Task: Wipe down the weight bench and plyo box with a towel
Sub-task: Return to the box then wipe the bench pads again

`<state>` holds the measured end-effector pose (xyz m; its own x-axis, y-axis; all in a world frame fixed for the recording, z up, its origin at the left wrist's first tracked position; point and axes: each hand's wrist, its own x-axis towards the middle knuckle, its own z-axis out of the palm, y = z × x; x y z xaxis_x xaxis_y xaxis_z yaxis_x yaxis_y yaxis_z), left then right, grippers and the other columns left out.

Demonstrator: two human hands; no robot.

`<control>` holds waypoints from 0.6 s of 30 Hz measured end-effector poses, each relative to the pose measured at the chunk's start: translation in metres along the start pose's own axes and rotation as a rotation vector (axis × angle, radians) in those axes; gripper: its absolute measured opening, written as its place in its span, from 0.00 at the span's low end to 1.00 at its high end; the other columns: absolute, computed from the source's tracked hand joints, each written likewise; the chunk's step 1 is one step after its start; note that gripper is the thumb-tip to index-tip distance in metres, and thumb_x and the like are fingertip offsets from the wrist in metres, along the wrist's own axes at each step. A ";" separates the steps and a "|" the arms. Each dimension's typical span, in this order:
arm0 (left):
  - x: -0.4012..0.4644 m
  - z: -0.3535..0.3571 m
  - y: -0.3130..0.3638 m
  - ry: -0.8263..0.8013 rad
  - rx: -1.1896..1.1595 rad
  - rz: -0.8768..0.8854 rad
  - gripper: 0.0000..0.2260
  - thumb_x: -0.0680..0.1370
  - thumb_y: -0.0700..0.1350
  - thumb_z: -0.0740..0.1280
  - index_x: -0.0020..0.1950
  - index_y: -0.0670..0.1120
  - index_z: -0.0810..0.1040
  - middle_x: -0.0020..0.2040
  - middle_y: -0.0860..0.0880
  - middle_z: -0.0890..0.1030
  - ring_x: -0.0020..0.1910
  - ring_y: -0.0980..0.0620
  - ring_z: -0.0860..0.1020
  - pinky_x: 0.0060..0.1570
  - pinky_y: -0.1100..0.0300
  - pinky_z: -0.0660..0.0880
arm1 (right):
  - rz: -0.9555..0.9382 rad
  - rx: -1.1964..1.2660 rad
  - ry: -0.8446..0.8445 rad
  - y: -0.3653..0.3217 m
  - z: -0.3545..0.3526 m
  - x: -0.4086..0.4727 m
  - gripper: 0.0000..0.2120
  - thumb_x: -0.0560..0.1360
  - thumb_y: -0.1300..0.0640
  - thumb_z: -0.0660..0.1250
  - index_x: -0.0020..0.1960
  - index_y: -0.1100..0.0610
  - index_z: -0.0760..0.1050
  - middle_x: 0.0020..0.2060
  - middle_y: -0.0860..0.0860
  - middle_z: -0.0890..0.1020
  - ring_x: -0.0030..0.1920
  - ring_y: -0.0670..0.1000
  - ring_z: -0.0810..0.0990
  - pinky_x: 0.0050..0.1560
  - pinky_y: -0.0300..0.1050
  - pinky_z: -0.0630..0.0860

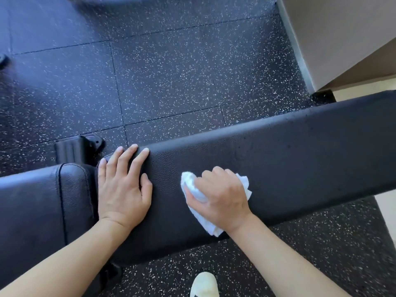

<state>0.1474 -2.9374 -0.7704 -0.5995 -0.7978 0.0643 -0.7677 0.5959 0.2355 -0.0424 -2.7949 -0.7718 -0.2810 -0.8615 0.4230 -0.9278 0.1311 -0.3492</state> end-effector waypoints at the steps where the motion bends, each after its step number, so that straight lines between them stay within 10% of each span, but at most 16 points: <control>1: 0.001 0.000 0.000 0.005 -0.005 0.000 0.26 0.79 0.49 0.58 0.77 0.48 0.73 0.77 0.45 0.72 0.78 0.37 0.67 0.79 0.35 0.57 | -0.017 -0.008 -0.004 0.005 0.003 0.010 0.19 0.76 0.51 0.70 0.31 0.52 0.65 0.29 0.48 0.62 0.31 0.53 0.62 0.30 0.49 0.61; 7: 0.003 0.000 -0.001 -0.009 -0.003 0.004 0.26 0.79 0.50 0.59 0.77 0.49 0.73 0.78 0.45 0.72 0.78 0.37 0.67 0.79 0.36 0.57 | 0.300 -0.120 -0.029 0.050 0.044 0.129 0.15 0.72 0.48 0.72 0.33 0.53 0.72 0.28 0.51 0.74 0.31 0.58 0.74 0.33 0.46 0.66; 18: 0.001 0.000 -0.004 -0.014 -0.057 -0.054 0.27 0.77 0.50 0.60 0.77 0.46 0.70 0.78 0.48 0.72 0.80 0.41 0.66 0.81 0.39 0.55 | 0.300 -0.038 -0.167 -0.055 0.076 0.129 0.13 0.68 0.48 0.76 0.34 0.53 0.76 0.29 0.51 0.78 0.33 0.58 0.76 0.35 0.48 0.64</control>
<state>0.1499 -2.9401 -0.7713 -0.5610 -0.8270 0.0366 -0.7853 0.5456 0.2927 -0.0090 -2.9507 -0.7618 -0.5016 -0.8498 0.1619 -0.8191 0.4062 -0.4050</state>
